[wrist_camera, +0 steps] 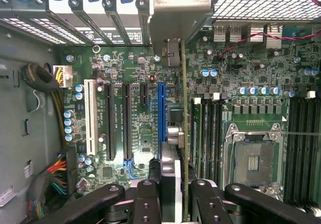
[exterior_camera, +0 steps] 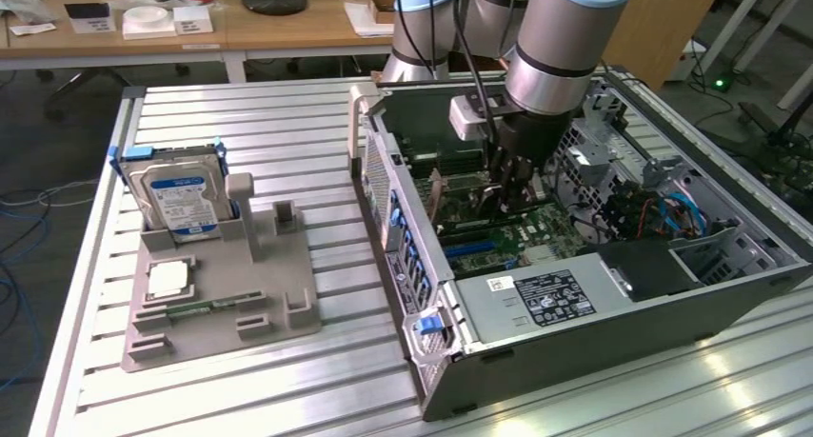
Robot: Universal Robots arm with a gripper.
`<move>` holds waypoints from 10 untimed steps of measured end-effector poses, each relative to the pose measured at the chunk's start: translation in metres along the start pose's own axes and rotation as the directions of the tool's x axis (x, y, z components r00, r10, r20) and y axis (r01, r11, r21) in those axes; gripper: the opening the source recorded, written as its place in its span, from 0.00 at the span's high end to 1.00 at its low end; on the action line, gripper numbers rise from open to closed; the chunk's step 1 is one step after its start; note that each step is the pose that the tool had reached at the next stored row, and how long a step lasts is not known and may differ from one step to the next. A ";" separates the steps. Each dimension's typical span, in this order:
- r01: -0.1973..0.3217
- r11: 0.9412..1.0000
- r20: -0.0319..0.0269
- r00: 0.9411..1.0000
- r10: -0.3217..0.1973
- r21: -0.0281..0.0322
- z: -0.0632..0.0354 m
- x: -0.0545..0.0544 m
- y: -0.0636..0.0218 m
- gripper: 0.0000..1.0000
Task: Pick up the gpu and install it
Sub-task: 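Insert the gpu into the slot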
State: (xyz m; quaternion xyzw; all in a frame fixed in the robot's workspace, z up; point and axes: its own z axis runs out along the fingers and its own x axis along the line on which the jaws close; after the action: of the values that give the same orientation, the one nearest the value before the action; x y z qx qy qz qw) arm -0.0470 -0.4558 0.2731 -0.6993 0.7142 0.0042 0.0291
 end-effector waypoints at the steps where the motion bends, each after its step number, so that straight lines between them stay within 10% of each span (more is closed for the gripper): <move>1: 0.000 1.000 0.000 1.000 0.000 0.000 0.0000 0.000 0.0000 0.72; 10: 0.000 1.000 0.000 1.000 0.000 0.000 0.0010 0.000 0.0032 0.72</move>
State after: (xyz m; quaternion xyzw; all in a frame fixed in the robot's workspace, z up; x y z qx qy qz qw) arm -0.0502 -0.4558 0.2720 -0.6994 0.7142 0.0042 0.0293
